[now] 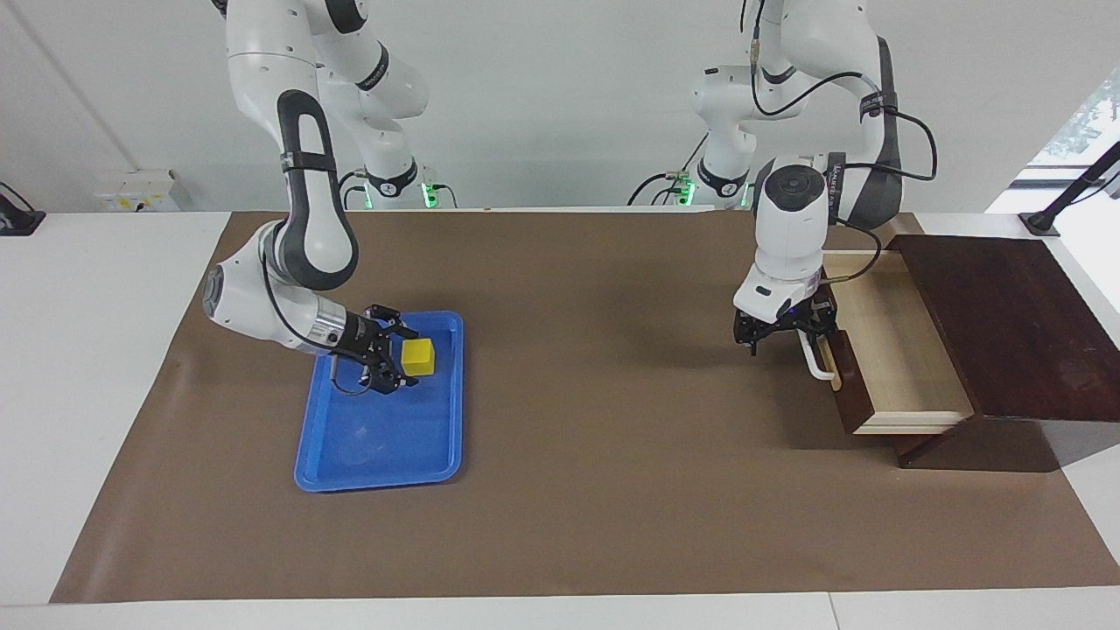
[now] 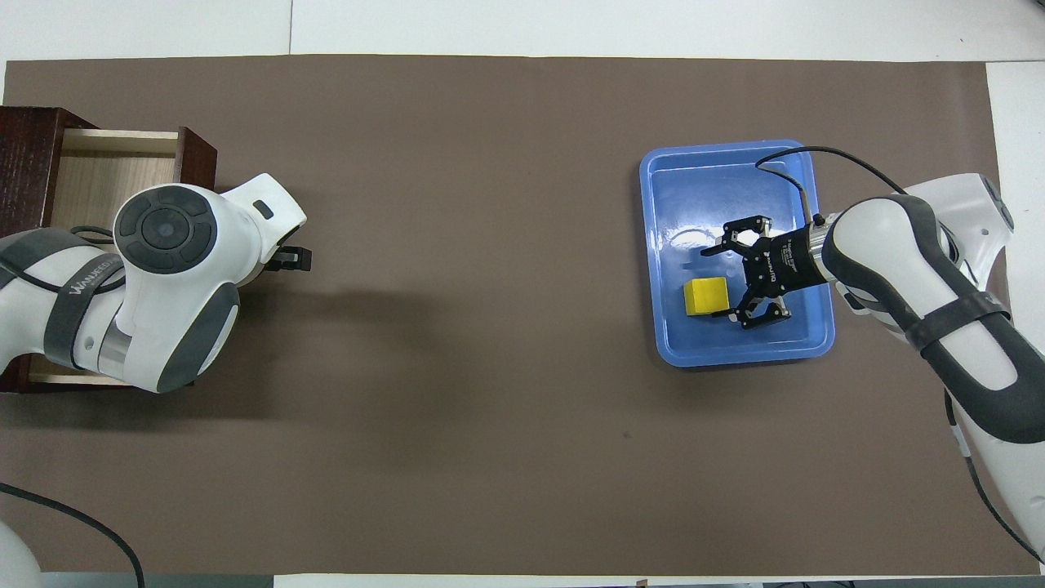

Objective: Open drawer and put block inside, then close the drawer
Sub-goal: 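Grasp the yellow cube with the right gripper while the left gripper rises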

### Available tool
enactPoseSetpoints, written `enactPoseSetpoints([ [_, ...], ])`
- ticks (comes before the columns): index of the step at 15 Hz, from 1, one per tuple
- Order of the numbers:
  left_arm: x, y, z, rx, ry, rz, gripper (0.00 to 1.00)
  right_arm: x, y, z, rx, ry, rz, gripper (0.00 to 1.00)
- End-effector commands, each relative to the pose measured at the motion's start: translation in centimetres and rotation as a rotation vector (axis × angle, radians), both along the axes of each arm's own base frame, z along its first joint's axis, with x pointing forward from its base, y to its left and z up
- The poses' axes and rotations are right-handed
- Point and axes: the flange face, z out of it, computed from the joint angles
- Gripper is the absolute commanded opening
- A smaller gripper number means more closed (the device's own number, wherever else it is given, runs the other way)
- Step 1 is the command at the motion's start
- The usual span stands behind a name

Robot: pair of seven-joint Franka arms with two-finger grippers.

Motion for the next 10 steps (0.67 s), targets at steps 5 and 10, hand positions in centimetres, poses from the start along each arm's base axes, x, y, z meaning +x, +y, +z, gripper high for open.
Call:
enactPoseSetpoints([
  [5, 1.9, -1.7, 8.3, -0.104, 0.114, 0.16, 1.0, -0.6, -0.7, -0.6, 0.02, -0.027, 0.041, 1.0],
  [10, -2.4, -6.3, 17.1, -0.214, 0.135, 0.574, 1.0, -0.9, -1.1, -0.9, 0.02, -0.03, 0.056, 1.0],
])
